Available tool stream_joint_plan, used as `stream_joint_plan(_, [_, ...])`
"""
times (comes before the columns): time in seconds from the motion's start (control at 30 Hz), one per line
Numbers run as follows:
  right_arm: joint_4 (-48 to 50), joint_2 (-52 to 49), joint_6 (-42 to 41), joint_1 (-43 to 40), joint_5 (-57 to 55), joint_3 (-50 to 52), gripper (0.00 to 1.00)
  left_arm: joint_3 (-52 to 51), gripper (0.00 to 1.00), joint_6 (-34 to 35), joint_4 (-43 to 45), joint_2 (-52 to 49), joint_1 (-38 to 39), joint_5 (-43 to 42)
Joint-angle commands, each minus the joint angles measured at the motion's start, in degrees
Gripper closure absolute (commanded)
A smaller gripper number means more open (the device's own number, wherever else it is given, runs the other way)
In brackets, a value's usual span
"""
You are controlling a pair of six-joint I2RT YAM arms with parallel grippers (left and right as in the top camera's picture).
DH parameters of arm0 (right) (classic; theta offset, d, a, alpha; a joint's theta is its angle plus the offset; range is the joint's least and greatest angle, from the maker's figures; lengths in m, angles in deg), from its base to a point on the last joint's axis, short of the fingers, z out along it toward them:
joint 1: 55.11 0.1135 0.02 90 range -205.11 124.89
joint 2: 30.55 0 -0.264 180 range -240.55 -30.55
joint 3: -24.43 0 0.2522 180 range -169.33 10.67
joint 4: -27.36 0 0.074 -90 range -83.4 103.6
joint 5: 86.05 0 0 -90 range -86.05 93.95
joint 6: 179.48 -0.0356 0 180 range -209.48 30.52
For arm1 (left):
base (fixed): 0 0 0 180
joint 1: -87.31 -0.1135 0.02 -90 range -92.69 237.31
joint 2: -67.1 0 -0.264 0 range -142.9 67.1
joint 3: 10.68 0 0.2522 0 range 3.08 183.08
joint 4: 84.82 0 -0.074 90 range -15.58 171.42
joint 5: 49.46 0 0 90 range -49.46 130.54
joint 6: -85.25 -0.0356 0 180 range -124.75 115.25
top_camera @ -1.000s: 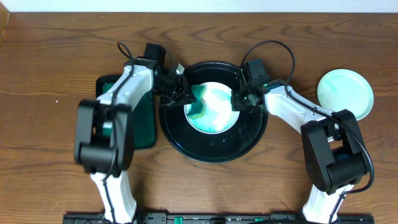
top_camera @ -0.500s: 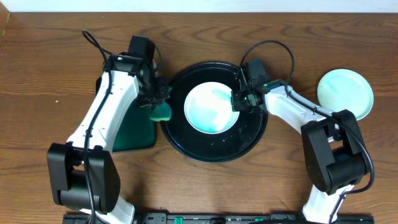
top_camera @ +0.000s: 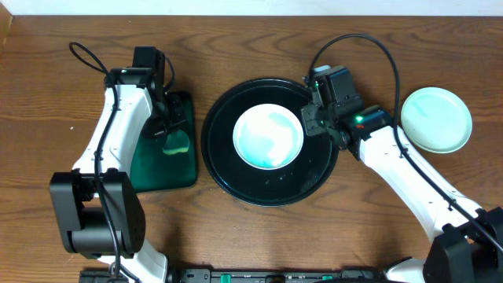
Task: Clean dirty plates on tray and stack at the side
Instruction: 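Return the sponge to the green water tray with the left gripper, then lift and tilt the white plate upward with the right gripper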
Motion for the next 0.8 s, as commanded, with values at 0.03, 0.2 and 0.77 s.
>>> stream_joint_plan(0.03, [-1.6, -1.73, -12.63, -0.22, 1.57, -0.13, 0.69, -0.68, 0.86, -0.33, -0.52, -0.87, -0.31, 0.74])
stream_joint_plan(0.2, [-0.13, -7.65, -16.7, -0.28, 7.39, -0.13, 0.56, -0.68, 0.73, -0.33, -0.5, -0.87, -0.33, 0.74])
stream_joint_plan(0.77, [6.71, -23.78, -18.62, 0.0, 13.73, -0.13, 0.89, -0.68, 0.58, -0.33, -0.5, -0.9, -0.85, 3.67])
